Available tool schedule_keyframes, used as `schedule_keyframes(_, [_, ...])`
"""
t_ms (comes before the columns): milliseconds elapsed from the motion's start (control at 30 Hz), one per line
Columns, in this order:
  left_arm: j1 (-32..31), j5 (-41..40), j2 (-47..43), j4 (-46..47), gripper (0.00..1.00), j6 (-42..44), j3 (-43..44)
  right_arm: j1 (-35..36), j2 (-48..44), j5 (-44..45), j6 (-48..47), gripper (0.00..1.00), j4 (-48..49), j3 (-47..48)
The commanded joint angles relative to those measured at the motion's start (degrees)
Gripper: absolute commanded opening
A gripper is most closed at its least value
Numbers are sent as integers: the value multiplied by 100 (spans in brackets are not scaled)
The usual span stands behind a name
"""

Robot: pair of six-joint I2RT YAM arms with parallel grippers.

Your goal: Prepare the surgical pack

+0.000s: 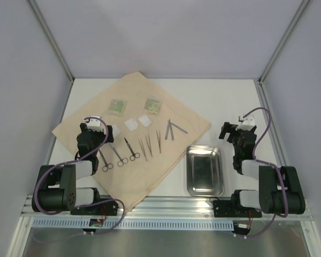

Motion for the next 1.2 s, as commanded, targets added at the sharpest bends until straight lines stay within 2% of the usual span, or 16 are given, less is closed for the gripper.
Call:
schedule_keyframes(0, [-5,101,-43,351,100,54,21,18,-747,-19,-70,100,-1276,680])
schedule_keyframes(67, [-5,109,-43,325,100,72,21,18,-1102,121,403,100,-2332,1407])
schedule_keyframes(167, [4,127,-52,342,100,72,21,18,-1708,-735,824,99,-3408,1876])
schedule_keyframes(267, [-5,284,-200,90,100,168,230,27,-2113,-1188,1476,83,-4092,2334])
schedule_keyframes(300, [-5,407,-384,-443,100,221,510,36,-2166,-1267,1617,77,-4278,2579])
schedule_keyframes(333, [-5,530,-699,-2241,100,334,931,53,-2202,-1337,1757,74,-4506,2729])
schedule_keyframes(367, [-5,888,-720,-3155,100,692,1448,79,-2202,-1416,1828,70,-4769,2887])
schedule_keyframes(400, [-5,1040,-694,-3982,100,739,2506,315,-2184,-1382,1829,65,-5372,3228])
schedule_keyframes(433, [4,1076,-554,-5452,93,731,3004,439,-2158,-1295,1785,63,-5674,3379])
schedule_keyframes(500, [-5,1014,-422,-7162,86,879,4219,876,-2009,-873,1593,54,-6509,3861])
schedule_keyframes(600, [4,1392,-447,-8408,85,1256,5073,1430,-1614,-372,1478,42,-7459,4311])
schedule_keyframes(700, [4,1402,-526,-9814,85,1556,5434,1966,-1026,94,1399,38,-8330,5022])
schedule_keyframes(800, [4,867,-745,-10134,86,1732,5269,2434,-517,402,1302,38,-8779,5542])
schedule_keyframes(900, [48,260,-1079,-10195,86,1829,4891,2619,106,149,1109,38,-8850,5902])
schedule_keyframes(1033, [276,285,-1203,-10433,87,1979,4662,2637,1109,-861,495,36,-9183,6772])
schedule_keyframes(1167, [592,382,-1212,-10477,87,2163,4477,2777,2129,-1083,-243,32,-9928,7843])
